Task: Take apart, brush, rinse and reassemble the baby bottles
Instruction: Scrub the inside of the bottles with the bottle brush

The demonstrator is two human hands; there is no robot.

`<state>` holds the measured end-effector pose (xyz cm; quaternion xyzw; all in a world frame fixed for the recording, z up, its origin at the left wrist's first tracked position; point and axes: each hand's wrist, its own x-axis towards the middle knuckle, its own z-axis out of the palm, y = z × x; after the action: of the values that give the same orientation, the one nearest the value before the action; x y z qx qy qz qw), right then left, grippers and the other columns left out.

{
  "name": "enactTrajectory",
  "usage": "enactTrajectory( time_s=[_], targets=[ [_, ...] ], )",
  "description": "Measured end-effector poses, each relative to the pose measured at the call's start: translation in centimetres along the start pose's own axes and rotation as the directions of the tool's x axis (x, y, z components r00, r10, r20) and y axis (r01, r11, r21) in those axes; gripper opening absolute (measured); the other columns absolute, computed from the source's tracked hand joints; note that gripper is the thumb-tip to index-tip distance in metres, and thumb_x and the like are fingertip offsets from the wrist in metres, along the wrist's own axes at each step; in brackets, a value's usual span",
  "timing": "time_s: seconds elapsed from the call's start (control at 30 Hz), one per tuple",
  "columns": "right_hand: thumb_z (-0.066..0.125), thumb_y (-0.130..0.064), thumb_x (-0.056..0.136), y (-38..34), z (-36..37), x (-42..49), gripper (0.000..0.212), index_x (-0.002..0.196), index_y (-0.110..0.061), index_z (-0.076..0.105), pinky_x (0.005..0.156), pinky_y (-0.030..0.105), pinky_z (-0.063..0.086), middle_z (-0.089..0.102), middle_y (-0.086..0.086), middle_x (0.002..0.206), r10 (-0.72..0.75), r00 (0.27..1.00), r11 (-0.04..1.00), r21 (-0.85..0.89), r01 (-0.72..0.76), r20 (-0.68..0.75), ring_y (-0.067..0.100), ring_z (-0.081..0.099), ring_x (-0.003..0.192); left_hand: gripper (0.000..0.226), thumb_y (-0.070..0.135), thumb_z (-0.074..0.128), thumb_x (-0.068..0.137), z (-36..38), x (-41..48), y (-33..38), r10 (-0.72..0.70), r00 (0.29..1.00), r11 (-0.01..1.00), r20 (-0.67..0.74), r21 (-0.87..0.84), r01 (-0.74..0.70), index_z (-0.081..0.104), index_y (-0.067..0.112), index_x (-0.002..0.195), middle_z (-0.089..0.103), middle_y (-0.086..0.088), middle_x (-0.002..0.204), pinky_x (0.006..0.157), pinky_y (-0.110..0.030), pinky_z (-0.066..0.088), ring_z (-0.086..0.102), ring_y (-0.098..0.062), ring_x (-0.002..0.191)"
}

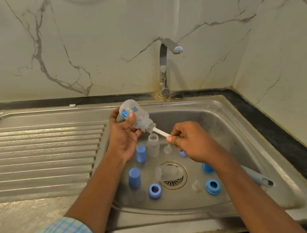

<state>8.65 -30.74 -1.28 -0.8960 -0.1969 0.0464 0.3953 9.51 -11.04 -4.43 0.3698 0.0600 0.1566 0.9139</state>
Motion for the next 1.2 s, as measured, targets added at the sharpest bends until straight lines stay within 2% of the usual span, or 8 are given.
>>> enactTrajectory(
  time_s=[0.13,0.3,0.5,0.7,0.83,0.9,1.0,1.2],
  targets=[
    [0.055,-0.026,0.099,0.2,-0.5,-1.0,0.028,0.083,-0.007,0.069,0.052,0.028,0.04,0.057,-0.001,0.052,0.023,0.994,0.998,0.057,-0.03,0.11,0.009,0.045,0.046,0.04,0.01,0.06,0.087,-1.4,1.1,0.8,-0.002,1.0,0.993,-0.012,-0.122,0.0,0.046,0.017,0.124,0.059,-0.015,0.125,0.083,-0.046,0.061,0.061,-0.039,0.116],
    [0.052,-0.026,0.1,-0.1,-0.4,-1.5,0.03,0.087,-0.006,0.069,0.051,0.022,0.039,0.059,0.003,0.058,-0.013,0.997,1.0,0.018,0.011,0.081,0.004,0.043,0.045,0.037,0.013,0.056,0.093,-1.3,0.8,0.7,-0.035,0.999,0.988,0.004,-0.149,0.035,0.048,0.013,0.129,0.061,-0.02,0.122,0.076,-0.044,0.062,0.067,-0.04,0.1],
    [0.05,-0.029,0.101,0.2,-0.5,-1.1,0.031,0.087,-0.01,0.069,0.06,0.037,0.049,0.067,0.009,0.065,0.019,0.999,0.998,-0.063,-0.017,0.029,0.008,0.05,0.05,0.058,0.014,0.061,0.085,-0.9,0.5,0.6,-0.061,0.994,0.974,-0.086,-0.225,0.04,0.046,0.003,0.14,0.058,-0.025,0.13,0.075,-0.044,0.062,0.058,-0.043,0.121],
    [0.059,-0.035,0.094,0.5,0.0,-0.9,0.027,0.075,-0.018,0.068,0.062,0.048,0.054,0.064,0.005,0.062,0.018,0.998,0.99,-0.141,-0.026,-0.059,0.025,0.06,0.059,0.042,0.013,0.052,0.095,-0.2,-0.4,-0.6,-0.121,0.993,0.982,0.0,-0.145,0.12,0.047,0.011,0.136,0.057,-0.021,0.129,0.089,-0.055,0.055,0.061,-0.038,0.113],
    [0.063,-0.036,0.092,0.4,0.1,-0.7,0.022,0.075,-0.022,0.066,0.063,0.046,0.054,0.063,0.0,0.06,0.02,0.99,0.982,-0.182,-0.046,-0.141,0.02,0.06,0.059,0.049,0.013,0.049,0.099,0.2,-1.2,-1.3,-0.138,0.99,0.979,0.0,-0.152,0.136,0.039,0.009,0.147,0.056,-0.024,0.136,0.076,-0.048,0.062,0.069,-0.033,0.104],
    [0.063,-0.038,0.092,0.0,0.5,-0.6,0.019,0.082,-0.022,0.067,0.064,0.043,0.054,0.064,-0.001,0.065,0.007,0.985,0.977,-0.207,-0.043,-0.17,0.02,0.061,0.063,0.049,0.014,0.048,0.1,0.3,-1.4,-1.7,-0.147,0.989,0.977,-0.006,-0.159,0.145,0.038,0.006,0.148,0.063,-0.021,0.127,0.072,-0.044,0.062,0.073,-0.031,0.096],
    [0.061,-0.039,0.094,-0.5,0.9,-0.4,0.018,0.088,-0.023,0.065,0.063,0.038,0.05,0.063,-0.004,0.071,-0.03,0.977,0.96,-0.278,-0.03,-0.209,0.019,0.06,0.067,0.056,0.015,0.053,0.094,0.8,-1.8,-1.8,-0.163,0.987,0.971,-0.005,-0.178,0.159,0.039,0.004,0.147,0.072,-0.017,0.109,0.077,-0.042,0.062,0.074,-0.03,0.092],
    [0.055,-0.033,0.097,-0.8,1.2,0.2,0.014,0.088,-0.023,0.053,0.055,0.029,0.029,0.053,-0.008,0.077,-0.107,0.963,0.89,-0.456,-0.019,-0.249,0.016,0.053,0.071,0.037,0.015,0.052,0.099,1.4,-2.9,-3.2,-0.234,0.971,0.972,0.041,-0.017,0.235,0.048,0.01,0.135,0.064,-0.021,0.127,0.086,-0.044,0.06,0.068,-0.035,0.111]
  ],
)
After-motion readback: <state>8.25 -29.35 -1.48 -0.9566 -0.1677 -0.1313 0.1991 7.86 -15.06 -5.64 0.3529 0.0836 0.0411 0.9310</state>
